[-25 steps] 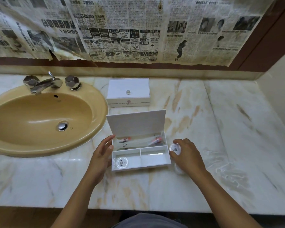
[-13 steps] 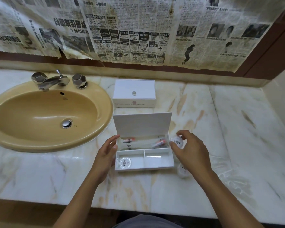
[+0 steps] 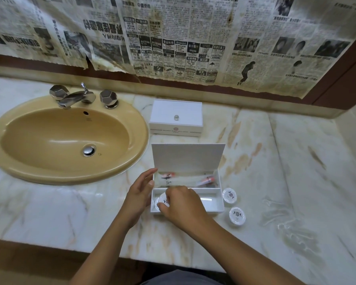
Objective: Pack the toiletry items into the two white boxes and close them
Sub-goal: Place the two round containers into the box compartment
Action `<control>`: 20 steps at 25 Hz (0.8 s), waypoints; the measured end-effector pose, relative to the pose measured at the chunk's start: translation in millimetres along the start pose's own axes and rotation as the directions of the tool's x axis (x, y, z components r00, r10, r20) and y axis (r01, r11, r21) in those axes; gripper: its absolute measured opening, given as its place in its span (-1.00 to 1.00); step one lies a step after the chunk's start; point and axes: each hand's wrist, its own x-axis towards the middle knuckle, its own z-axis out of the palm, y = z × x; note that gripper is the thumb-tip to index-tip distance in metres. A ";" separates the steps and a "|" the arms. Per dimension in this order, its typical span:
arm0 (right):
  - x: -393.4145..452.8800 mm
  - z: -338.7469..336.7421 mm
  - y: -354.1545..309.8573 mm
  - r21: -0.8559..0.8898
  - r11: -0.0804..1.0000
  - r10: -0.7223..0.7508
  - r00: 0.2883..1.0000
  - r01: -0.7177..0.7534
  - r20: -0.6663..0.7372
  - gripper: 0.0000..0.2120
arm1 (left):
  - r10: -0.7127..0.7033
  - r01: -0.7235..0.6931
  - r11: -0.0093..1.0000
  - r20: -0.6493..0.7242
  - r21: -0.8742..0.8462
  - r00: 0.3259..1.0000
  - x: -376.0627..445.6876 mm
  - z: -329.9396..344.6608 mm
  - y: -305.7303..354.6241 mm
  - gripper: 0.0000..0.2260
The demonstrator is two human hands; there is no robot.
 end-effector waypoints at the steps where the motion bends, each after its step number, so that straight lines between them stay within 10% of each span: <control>1: 2.9 3.5 0.2 -0.011 1.000 0.019 1.000 -0.018 0.023 -0.70 | -0.005 0.005 1.000 -0.001 -0.009 1.000 0.1 0.0 -0.2 -0.68; 20: 19.0 20.3 3.3 0.081 0.992 0.082 0.990 -0.092 0.115 -0.73 | 0.010 -0.010 1.000 0.015 0.012 1.000 0.8 -3.5 -1.7 -0.72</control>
